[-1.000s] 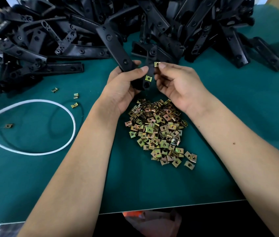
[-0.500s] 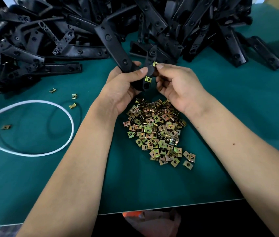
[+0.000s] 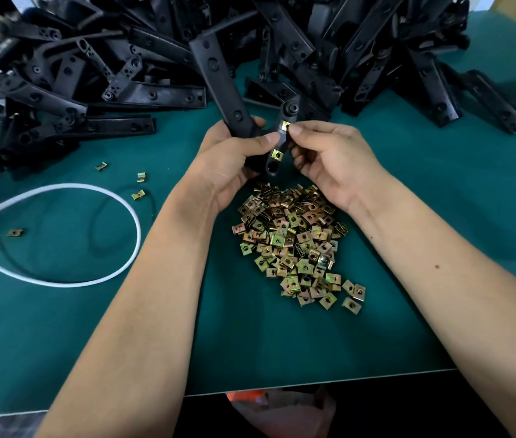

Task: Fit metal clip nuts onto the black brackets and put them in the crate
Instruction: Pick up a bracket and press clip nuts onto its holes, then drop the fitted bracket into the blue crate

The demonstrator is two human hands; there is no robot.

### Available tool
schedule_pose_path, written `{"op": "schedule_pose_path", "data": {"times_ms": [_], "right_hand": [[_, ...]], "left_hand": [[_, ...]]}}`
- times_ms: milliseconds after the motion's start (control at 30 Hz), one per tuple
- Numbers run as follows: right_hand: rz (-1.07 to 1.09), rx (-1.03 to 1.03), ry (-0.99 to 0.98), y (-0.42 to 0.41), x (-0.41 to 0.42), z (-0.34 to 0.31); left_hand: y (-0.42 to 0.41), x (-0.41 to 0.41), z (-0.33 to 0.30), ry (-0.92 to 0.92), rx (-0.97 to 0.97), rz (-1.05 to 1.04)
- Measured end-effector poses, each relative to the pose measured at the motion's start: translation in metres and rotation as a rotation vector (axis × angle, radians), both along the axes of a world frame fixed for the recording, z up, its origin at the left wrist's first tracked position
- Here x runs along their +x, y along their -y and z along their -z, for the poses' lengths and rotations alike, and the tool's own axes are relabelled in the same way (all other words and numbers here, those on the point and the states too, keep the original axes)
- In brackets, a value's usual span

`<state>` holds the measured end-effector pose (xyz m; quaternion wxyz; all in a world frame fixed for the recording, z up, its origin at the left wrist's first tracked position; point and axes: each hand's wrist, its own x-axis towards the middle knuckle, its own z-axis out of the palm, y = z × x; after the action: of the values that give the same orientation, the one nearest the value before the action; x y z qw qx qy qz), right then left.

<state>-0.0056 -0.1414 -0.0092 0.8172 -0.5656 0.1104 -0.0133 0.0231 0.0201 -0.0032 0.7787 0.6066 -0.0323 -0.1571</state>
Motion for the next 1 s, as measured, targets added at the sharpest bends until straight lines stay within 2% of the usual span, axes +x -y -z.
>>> {"op": "schedule_pose_path", "data": {"times_ms": [467, 833, 900, 1000], "right_hand": [[0.044, -0.007, 0.012, -0.001, -0.001, 0.002], [0.038, 0.034, 0.019, -0.001, 0.000, 0.000], [0.031, 0.012, 0.047, -0.002, 0.001, 0.000], [-0.004, -0.081, 0.086, -0.006, 0.000, 0.000]], "left_hand": [[0.014, -0.002, 0.004, 0.055, 0.122, -0.152], [0.020, 0.000, 0.013, 0.224, 0.267, -0.294], [0.019, 0.001, 0.014, 0.214, 0.251, -0.315], [0.016, 0.001, 0.014, 0.181, 0.128, -0.345]]}}
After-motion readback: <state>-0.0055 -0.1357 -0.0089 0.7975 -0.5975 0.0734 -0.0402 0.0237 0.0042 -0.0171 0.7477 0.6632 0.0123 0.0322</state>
